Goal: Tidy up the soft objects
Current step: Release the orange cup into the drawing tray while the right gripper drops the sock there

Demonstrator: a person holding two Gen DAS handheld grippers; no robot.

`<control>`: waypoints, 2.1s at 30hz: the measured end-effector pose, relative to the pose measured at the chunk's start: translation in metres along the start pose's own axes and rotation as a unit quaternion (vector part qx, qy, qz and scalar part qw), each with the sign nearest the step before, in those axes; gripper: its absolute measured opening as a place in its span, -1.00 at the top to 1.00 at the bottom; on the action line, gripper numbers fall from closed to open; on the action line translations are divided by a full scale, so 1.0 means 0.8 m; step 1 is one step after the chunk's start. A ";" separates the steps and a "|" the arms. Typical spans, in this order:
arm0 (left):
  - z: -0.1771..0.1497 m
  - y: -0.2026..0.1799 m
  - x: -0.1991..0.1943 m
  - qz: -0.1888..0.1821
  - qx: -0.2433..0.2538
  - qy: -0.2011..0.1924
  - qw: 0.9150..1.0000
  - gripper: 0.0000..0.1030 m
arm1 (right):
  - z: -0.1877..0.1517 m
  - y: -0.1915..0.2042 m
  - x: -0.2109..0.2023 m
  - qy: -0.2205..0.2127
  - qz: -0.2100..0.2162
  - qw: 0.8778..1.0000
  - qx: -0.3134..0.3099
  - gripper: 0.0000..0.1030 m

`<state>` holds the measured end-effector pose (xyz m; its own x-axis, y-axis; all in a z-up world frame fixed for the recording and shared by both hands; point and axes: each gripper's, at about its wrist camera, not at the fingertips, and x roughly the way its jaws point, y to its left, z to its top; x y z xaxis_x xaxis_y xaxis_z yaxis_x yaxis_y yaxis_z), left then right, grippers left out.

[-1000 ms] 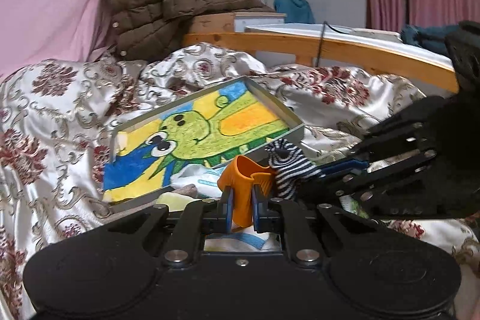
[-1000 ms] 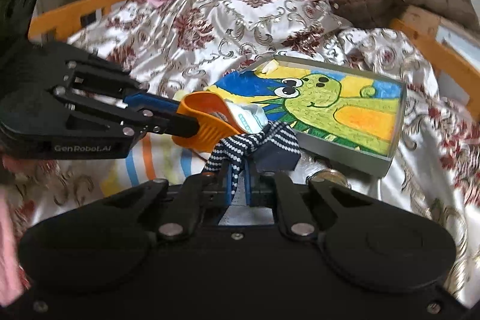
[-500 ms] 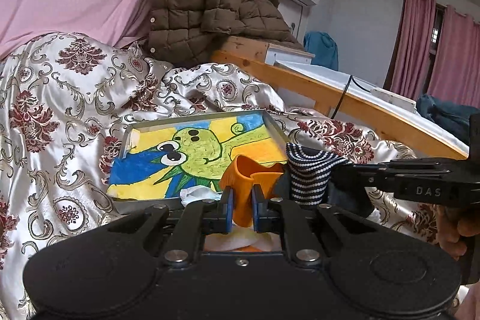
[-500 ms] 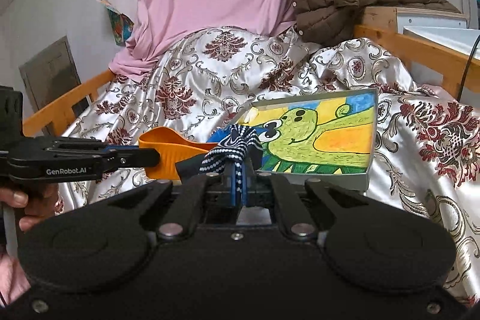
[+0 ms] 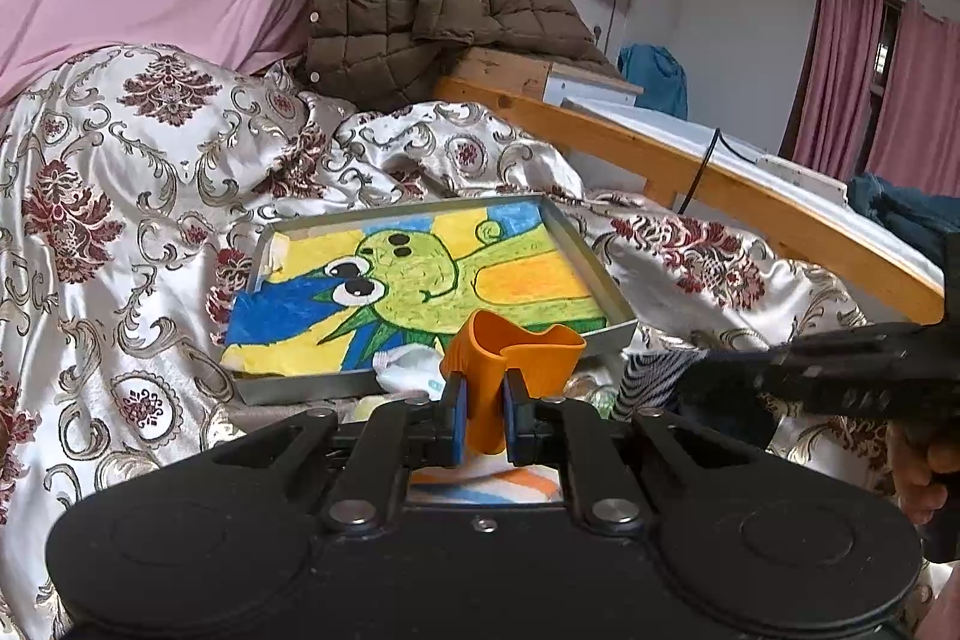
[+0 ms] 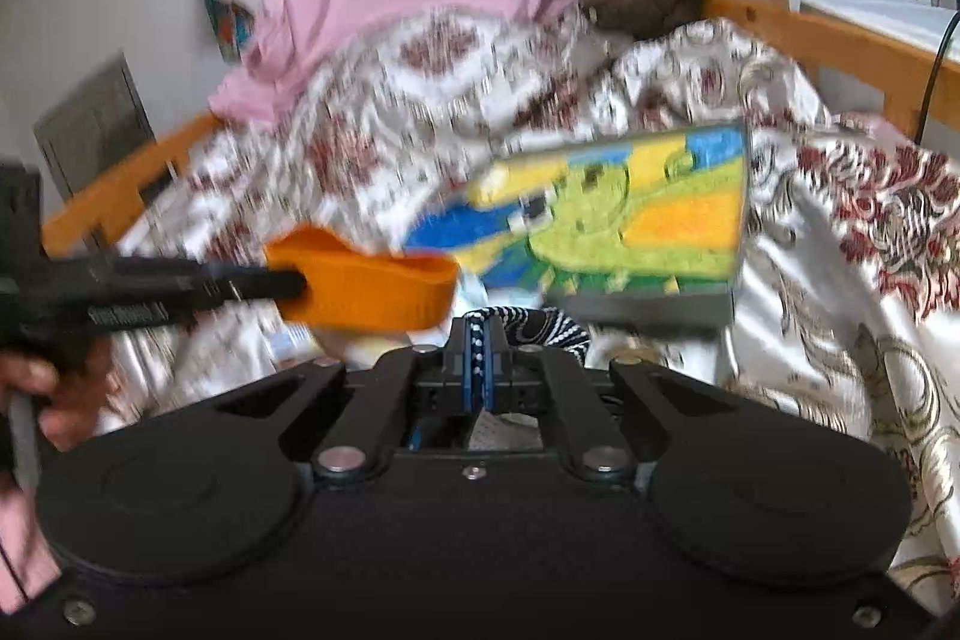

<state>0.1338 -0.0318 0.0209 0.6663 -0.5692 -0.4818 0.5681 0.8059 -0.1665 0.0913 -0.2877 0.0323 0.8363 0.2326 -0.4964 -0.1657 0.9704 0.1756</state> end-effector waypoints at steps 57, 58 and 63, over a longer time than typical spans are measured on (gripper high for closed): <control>0.067 0.078 0.236 0.011 -0.127 0.061 0.990 0.72 | 0.076 -0.106 0.216 -0.013 -0.120 0.981 0.154 1.00; 0.065 0.080 0.240 0.016 -0.131 0.071 0.989 0.72 | 0.072 -0.108 0.220 -0.007 -0.125 0.980 0.156 1.00; 0.058 0.094 0.249 0.035 -0.160 0.089 0.982 0.66 | 0.055 -0.114 0.231 0.013 -0.141 0.977 0.161 0.95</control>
<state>0.3316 -0.0921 -0.0478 0.5867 -0.4956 -0.6404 0.3236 0.8684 -0.3756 0.2838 -0.3360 -0.0377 0.8103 -0.0358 -0.5849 0.2464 0.9264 0.2846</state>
